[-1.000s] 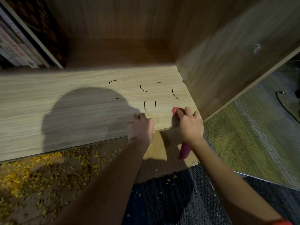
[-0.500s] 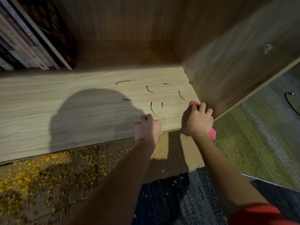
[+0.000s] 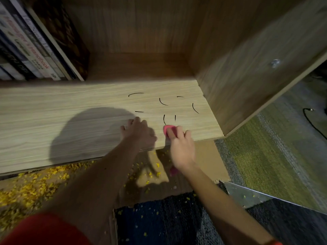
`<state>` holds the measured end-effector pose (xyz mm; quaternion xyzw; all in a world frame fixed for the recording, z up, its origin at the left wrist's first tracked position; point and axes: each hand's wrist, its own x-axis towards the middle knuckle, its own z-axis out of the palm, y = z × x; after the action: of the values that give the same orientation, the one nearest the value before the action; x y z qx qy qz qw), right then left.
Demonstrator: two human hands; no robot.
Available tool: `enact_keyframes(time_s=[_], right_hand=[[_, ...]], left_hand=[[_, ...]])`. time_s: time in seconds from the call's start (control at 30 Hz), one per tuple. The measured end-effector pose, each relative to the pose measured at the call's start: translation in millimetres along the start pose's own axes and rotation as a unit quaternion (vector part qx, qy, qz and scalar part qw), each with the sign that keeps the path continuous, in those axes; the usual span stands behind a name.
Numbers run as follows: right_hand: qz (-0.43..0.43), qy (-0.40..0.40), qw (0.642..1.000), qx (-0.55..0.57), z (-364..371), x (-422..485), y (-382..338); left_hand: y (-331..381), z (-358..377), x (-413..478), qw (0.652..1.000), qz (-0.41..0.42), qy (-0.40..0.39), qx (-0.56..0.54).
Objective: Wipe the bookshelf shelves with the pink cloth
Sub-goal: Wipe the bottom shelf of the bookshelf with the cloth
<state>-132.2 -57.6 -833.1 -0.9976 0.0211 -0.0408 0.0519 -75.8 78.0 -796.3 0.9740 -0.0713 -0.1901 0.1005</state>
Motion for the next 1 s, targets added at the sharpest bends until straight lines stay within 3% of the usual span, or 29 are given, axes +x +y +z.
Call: enact_keyframes(time_s=[0.07, 0.13, 0.23, 0.3, 0.4, 0.57, 0.73, 0.9, 1.0], right_hand=[[-0.037, -0.012, 0.999, -0.016, 0, 1, 10], [0.007, -0.054, 0.998, -0.013, -1, 16, 25], [0.095, -0.055, 0.994, -0.023, -5, 36, 13], [0.069, -0.061, 0.996, -0.015, -6, 31, -5], [-0.035, -0.074, 0.996, -0.027, -5, 20, -2], [0.046, -0.089, 0.995, -0.028, -15, 54, 4], [-0.043, -0.089, 0.995, -0.026, -9, 21, -8], [0.062, -0.088, 0.994, -0.025, -10, 64, -14], [0.005, -0.093, 0.995, -0.023, -7, 36, -23]], left_hand=[[-9, 6, -1, 1.000, 0.017, -0.024, -0.007], [-18, 12, -1, 0.998, 0.039, -0.050, -0.009], [-26, 20, 1, 0.996, 0.049, -0.065, -0.022], [-25, 21, 1, 0.996, 0.051, -0.064, -0.031], [-22, 21, 3, 0.996, 0.043, -0.066, -0.043], [-22, 23, 4, 0.995, 0.035, -0.070, -0.055], [-21, 23, 5, 0.996, 0.035, -0.061, -0.053], [-20, 23, 5, 0.996, 0.028, -0.064, -0.049], [-20, 25, 4, 0.997, 0.026, -0.060, -0.047]])
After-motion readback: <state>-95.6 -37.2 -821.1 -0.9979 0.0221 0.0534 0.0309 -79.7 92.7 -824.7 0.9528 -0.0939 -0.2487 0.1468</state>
